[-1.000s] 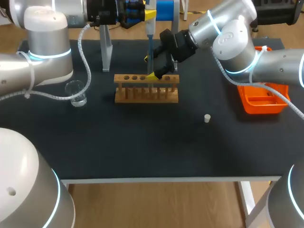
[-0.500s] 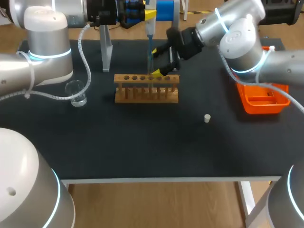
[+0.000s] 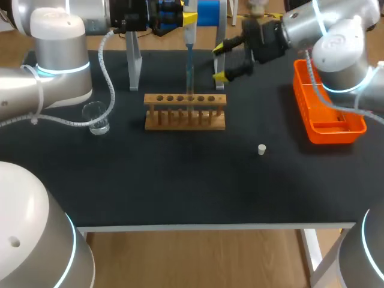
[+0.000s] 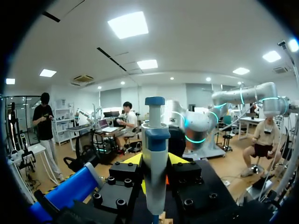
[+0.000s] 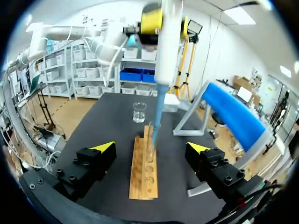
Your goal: Invert the test tube, pick up the pipette, mount the tip to pipette, aspirate from beaker and dispense into the tube, eject the tip, return the pipette, and cap with the stopper.
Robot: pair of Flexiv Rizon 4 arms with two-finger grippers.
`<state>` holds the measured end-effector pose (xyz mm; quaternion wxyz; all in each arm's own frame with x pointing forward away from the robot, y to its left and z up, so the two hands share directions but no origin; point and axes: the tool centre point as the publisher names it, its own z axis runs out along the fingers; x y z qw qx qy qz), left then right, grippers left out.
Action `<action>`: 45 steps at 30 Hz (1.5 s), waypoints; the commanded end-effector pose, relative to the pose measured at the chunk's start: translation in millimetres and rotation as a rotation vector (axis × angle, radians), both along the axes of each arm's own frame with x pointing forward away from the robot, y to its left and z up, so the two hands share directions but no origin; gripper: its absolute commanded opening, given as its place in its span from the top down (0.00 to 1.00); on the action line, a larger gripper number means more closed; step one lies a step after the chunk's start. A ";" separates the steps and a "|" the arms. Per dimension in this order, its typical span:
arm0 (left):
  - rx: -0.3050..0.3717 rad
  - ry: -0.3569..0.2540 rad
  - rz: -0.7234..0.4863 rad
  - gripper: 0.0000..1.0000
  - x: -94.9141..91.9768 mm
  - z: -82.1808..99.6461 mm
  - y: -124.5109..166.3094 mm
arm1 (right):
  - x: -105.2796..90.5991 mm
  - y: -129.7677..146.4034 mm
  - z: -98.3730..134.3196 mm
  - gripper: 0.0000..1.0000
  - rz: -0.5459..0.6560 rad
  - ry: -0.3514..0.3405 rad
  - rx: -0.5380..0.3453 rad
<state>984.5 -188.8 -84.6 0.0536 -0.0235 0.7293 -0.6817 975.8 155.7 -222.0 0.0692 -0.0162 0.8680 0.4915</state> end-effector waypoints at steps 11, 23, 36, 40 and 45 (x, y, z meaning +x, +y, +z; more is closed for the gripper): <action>0.000 -0.001 0.005 1.00 -1.0 0.3 -0.6 | -18.9 -41.6 109.4 0.00 -0.091 -0.097 0.031; 0.000 -0.001 0.005 1.00 -1.0 0.3 -0.6 | -14.3 -38.3 166.8 0.00 -0.151 -0.130 0.050; 0.000 -0.001 0.005 1.00 -1.0 0.3 -0.6 | -13.5 -10.7 208.8 1.00 -0.162 -0.065 0.087; 0.000 -0.001 0.005 1.00 -1.0 0.3 -0.6 | -10.4 -1.9 217.4 1.00 -0.163 -0.057 0.089; 0.000 -0.001 0.005 1.00 -1.0 0.3 -0.6 | -1.4 16.4 223.6 1.00 -0.162 -0.045 0.101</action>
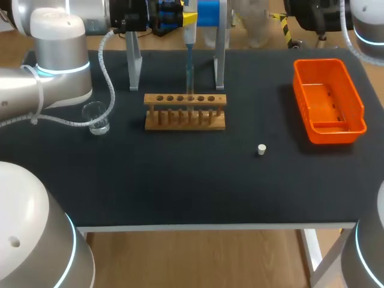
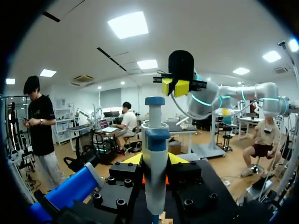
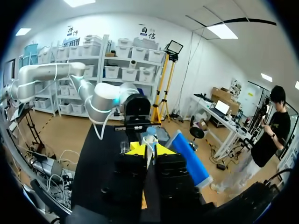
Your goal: Invert the test tube, pick up the pipette, mount the tip to pipette, aspirate from beaker and dispense into the tube, eject the tip, return the pipette, and cap with the stopper.
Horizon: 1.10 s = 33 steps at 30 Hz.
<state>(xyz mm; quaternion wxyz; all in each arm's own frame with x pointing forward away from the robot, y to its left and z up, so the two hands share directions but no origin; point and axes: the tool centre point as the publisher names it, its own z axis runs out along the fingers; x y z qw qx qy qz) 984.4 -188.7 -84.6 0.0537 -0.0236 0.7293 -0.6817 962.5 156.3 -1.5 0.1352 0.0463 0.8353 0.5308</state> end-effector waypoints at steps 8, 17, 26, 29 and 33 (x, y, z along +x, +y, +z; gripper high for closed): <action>0.000 -0.001 0.005 1.00 -1.0 0.3 -0.7 | 19.5 44.6 5.5 1.00 0.013 0.053 0.003; 0.000 -0.001 0.005 1.00 -1.0 0.3 -0.7 | 24.6 60.1 2.5 1.00 0.015 0.082 0.015; 0.000 -0.001 0.005 1.00 -1.0 0.3 -0.7 | 28.2 67.6 -0.3 1.00 0.018 0.095 0.014; 0.000 -0.001 0.005 1.00 -1.0 0.3 -0.7 | 30.0 69.3 -1.1 1.00 0.019 0.105 0.017; 0.000 -0.001 0.005 1.00 -1.0 0.3 -0.7 | 30.6 72.7 -4.7 1.00 0.023 0.120 0.023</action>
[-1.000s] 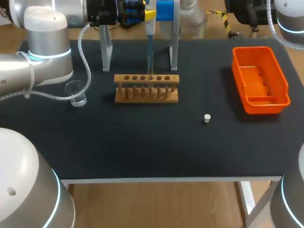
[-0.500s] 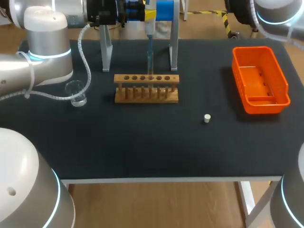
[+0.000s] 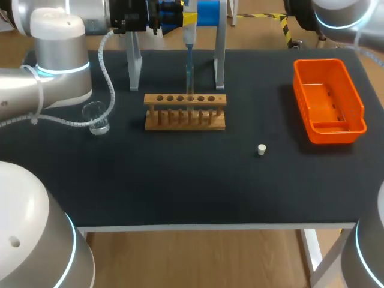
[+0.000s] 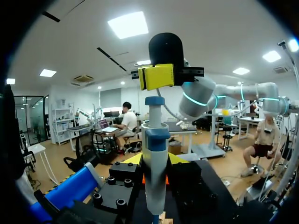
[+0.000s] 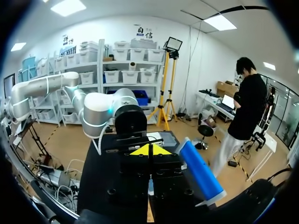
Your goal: Invert the test tube, pick up the pipette, mount the tip to pipette, aspirate from beaker and dispense into the tube, eject the tip, return the pipette, and cap with the stopper.
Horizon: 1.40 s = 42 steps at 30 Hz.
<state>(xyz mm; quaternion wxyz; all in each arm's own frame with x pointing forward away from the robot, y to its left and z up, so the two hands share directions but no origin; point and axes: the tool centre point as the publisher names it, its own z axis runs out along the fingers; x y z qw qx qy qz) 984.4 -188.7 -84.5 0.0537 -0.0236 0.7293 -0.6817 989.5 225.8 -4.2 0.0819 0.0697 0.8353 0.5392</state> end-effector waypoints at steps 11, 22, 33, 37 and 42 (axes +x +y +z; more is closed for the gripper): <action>0.000 -0.001 0.005 1.00 -0.9 0.3 -0.7 | 2.0 5.4 -9.5 1.00 0.008 0.022 -0.008; 0.000 -0.001 0.005 1.00 -0.9 0.3 -0.7 | -3.9 4.0 -21.1 1.00 0.009 0.036 -0.019; 0.000 -0.001 0.005 1.00 -0.9 0.3 -0.7 | -11.6 3.3 -31.4 1.00 0.016 0.053 -0.028; 0.000 -0.001 0.005 1.00 -0.9 0.3 -0.7 | -14.6 3.4 -34.3 1.00 0.020 0.060 -0.025; 0.000 -0.001 0.005 1.00 -0.9 0.3 -0.7 | -16.4 5.0 -37.4 1.00 0.025 0.067 -0.023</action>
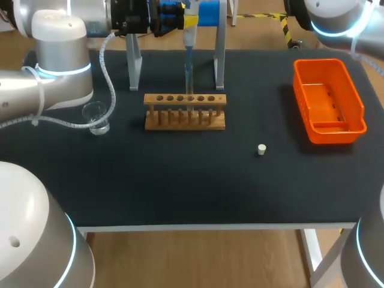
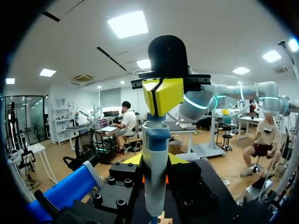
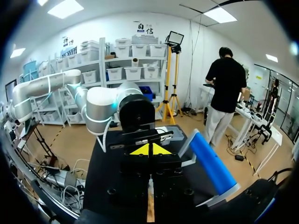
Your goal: Invert the test tube, pick up the pipette, mount the tip to pipette, aspirate from beaker and dispense into the tube, eject the tip, return the pipette, and cap with the stopper.
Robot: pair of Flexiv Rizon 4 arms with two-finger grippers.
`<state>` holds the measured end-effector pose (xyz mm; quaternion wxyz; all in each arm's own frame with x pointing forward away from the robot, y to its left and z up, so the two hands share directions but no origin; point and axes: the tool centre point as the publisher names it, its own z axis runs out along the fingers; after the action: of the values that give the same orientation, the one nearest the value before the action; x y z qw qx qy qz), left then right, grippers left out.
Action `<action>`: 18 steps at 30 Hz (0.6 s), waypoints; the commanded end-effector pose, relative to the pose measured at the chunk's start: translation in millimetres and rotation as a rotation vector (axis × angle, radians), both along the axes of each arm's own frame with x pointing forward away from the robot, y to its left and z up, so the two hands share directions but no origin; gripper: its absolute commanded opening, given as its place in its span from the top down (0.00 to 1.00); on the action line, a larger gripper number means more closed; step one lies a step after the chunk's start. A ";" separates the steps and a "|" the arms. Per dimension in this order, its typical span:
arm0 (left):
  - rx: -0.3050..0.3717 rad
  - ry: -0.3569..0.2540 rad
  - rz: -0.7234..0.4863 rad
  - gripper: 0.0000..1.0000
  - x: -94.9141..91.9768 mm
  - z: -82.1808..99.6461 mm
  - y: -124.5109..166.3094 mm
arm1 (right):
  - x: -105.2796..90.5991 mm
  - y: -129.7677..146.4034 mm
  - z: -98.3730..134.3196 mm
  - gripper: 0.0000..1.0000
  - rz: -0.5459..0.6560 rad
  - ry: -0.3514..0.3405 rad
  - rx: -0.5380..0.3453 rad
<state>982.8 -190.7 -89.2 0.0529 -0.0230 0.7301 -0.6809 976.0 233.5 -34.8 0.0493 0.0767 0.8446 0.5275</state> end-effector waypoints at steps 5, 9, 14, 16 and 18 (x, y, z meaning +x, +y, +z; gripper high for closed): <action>-0.002 -0.002 0.007 1.00 0.7 4.9 1.3 | -3.6 -2.4 -10.1 1.00 0.005 0.008 0.003; -0.002 -0.002 0.007 1.00 0.7 4.9 1.3 | -4.5 -2.4 -12.0 1.00 0.007 0.013 0.006; -0.002 -0.002 0.007 1.00 0.7 4.9 1.3 | -5.5 -3.2 -12.4 1.00 0.008 0.016 0.012; -0.002 -0.002 0.007 1.00 0.7 4.9 1.3 | -6.3 -3.8 -11.9 1.00 0.008 0.016 0.014; -0.002 -0.002 0.007 1.00 0.7 4.9 1.3 | -7.2 -4.1 -10.2 1.00 0.009 0.013 0.018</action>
<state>983.7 -190.6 -90.6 0.0536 -0.0241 0.7298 -0.6811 970.4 234.6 -39.3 0.0406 0.0775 0.8411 0.5338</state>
